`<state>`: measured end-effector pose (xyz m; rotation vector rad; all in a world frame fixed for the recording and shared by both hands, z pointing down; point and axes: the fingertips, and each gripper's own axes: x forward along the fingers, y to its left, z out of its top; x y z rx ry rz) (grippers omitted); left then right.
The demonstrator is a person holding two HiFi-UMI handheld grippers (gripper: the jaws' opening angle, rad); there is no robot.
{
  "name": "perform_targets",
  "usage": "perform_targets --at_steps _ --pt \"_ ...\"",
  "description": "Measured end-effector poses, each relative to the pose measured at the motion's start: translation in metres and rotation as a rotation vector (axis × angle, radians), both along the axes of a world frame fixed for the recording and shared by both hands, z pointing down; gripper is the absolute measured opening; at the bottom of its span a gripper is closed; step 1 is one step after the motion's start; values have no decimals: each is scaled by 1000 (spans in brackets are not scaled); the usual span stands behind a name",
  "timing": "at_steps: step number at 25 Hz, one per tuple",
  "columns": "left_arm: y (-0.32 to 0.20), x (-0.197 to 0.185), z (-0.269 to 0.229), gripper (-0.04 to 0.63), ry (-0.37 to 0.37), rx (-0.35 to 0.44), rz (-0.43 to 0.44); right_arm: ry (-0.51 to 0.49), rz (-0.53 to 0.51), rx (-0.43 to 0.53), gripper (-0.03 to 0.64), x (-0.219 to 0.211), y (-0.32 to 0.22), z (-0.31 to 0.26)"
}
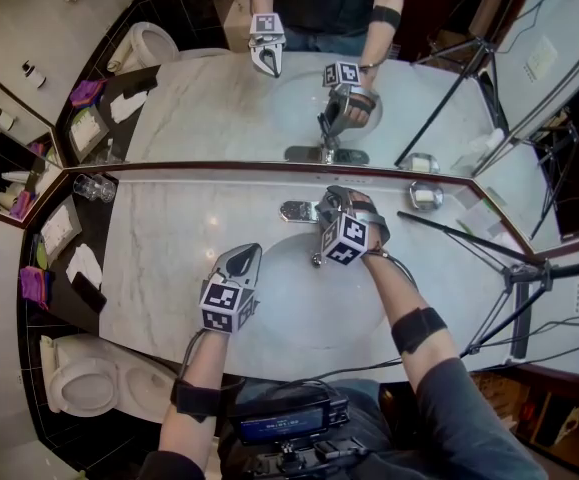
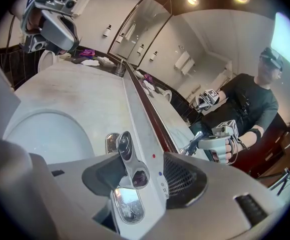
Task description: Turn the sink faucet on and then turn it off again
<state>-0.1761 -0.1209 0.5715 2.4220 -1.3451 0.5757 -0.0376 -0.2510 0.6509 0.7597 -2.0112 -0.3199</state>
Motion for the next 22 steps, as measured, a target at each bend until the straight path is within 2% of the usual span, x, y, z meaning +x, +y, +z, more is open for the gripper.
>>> perform_targets --at_steps 8,16,22 --pt "0 -1 -1 0 8 5 -14 -16 62 -59 267 4 5 4" --pt "2 0 -8 0 20 16 -21 -47 54 -94 261 6 28 -8" --pt "6 0 -14 0 25 26 -22 -158 121 -66 128 24 41 -38"
